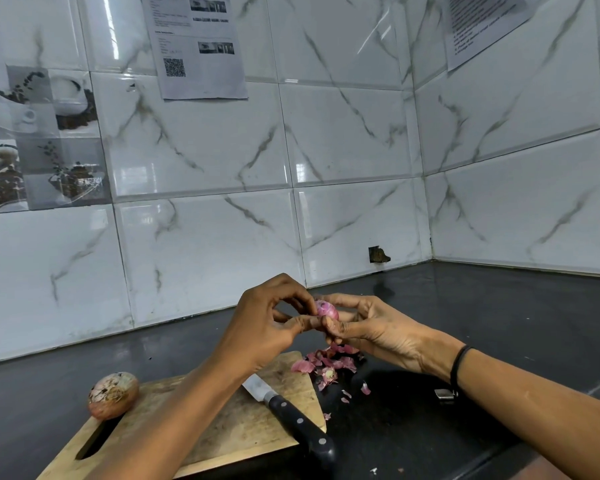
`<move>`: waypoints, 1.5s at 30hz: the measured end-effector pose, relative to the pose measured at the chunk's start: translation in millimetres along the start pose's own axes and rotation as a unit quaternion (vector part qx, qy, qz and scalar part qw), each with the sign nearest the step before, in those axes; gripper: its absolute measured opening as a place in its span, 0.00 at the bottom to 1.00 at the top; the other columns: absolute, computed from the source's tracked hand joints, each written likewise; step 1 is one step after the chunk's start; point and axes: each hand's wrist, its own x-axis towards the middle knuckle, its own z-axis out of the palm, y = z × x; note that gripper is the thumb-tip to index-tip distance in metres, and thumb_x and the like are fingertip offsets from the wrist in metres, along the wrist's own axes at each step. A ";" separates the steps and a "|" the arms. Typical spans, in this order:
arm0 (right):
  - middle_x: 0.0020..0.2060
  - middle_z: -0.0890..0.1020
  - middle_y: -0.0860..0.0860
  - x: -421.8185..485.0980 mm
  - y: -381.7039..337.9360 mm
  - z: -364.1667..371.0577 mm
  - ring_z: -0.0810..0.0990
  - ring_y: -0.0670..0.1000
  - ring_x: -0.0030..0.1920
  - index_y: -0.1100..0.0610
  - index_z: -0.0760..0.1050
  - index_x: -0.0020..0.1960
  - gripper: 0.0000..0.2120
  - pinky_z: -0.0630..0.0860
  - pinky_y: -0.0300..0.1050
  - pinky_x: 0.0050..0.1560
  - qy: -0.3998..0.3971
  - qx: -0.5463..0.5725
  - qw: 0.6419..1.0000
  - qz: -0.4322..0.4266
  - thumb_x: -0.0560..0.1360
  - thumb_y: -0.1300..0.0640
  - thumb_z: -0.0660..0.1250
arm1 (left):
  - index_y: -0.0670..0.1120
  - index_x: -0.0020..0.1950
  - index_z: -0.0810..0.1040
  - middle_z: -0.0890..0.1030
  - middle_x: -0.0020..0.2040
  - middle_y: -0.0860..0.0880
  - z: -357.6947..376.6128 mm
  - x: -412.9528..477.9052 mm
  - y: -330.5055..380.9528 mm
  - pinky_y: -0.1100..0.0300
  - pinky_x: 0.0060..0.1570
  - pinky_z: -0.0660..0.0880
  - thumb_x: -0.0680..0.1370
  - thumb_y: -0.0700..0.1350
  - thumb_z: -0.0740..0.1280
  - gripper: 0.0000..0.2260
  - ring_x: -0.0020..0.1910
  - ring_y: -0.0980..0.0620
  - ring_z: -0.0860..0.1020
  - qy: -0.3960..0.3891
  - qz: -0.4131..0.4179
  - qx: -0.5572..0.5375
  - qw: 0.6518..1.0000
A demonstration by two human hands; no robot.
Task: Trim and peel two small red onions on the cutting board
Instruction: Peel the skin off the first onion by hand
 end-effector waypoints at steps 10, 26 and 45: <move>0.50 0.86 0.58 -0.7 -3.2 0.9 0.82 0.51 0.44 0.53 0.85 0.58 0.17 0.78 0.43 0.55 0.006 0.035 0.999 -0.011 0.71 0.66 0.73 | 0.49 0.46 0.81 0.82 0.45 0.54 1.3 1.3 1.6 0.64 0.47 0.81 0.68 0.49 0.78 0.11 0.50 0.59 0.81 0.017 -0.001 -0.021 1.000; 0.50 0.83 0.61 1.1 -2.2 -3.9 0.82 0.51 0.42 0.59 0.80 0.64 0.20 0.81 0.41 0.48 0.004 0.037 0.999 -0.013 0.73 0.68 0.71 | 0.56 0.46 0.85 0.86 0.47 0.55 3.3 1.8 -0.3 0.39 0.51 0.81 0.70 0.49 0.77 0.06 0.53 0.56 0.83 0.033 -0.045 -0.072 0.996; 0.47 0.85 0.55 0.3 -6.1 -3.9 0.82 0.49 0.41 0.63 0.78 0.66 0.19 0.81 0.36 0.43 0.017 0.089 0.995 -0.041 0.75 0.62 0.67 | 0.55 0.50 0.80 0.82 0.50 0.62 7.0 0.5 1.4 0.62 0.46 0.80 0.72 0.50 0.77 0.10 0.50 0.60 0.81 0.045 -0.042 -0.031 0.998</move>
